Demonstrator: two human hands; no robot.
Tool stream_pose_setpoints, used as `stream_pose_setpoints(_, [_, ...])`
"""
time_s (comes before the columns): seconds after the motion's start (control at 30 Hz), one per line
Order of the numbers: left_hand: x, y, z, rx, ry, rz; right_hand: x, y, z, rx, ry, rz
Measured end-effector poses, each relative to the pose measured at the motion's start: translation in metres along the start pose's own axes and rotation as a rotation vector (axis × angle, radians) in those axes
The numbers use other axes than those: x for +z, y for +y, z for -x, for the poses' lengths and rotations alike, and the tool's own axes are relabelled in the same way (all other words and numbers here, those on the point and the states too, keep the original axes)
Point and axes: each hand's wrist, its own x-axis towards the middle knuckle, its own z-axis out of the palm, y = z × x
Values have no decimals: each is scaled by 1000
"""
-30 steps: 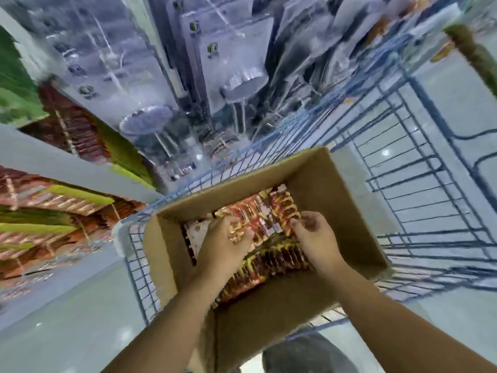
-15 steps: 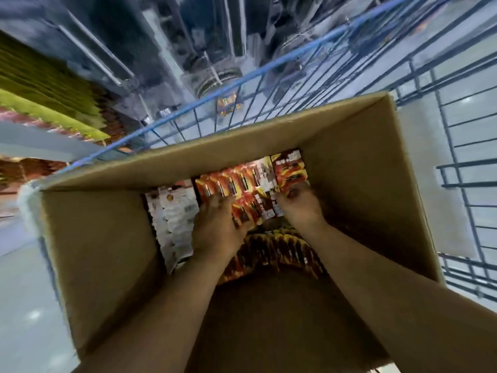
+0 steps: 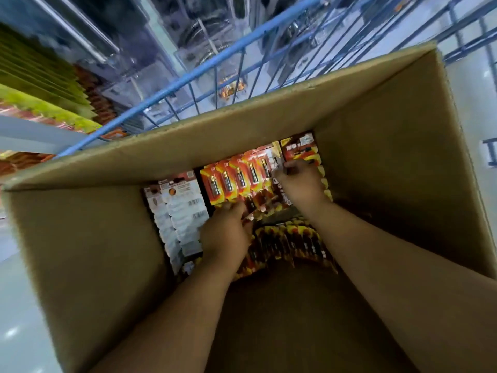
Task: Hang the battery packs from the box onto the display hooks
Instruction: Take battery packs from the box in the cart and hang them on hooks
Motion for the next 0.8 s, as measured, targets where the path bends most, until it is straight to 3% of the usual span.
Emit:
stream_pose_setpoints(0.2, [-43,-4,29,-319,95,517,9,-10,2,23,54,-112])
stream_pose_setpoints(0.3, [-60,-9,34,-449,124,874,11,-20,12,48,39,-328])
stream_pose_setpoints(0.4, [-70,-12,35,-516,104,1066,16,-26,23,140,-8,-556])
stream_pose_setpoints(0.57, [-77,-10,40,-544,112,1204,25,-34,32,402,-192,-958])
stream_pose_setpoints(0.67, [-82,-10,50,-554,160,1255,31,-36,39,424,-285,-953])
stream_pose_setpoints(0.8, [-91,-11,66,-547,162,1300,30,-43,51,372,-273,-979])
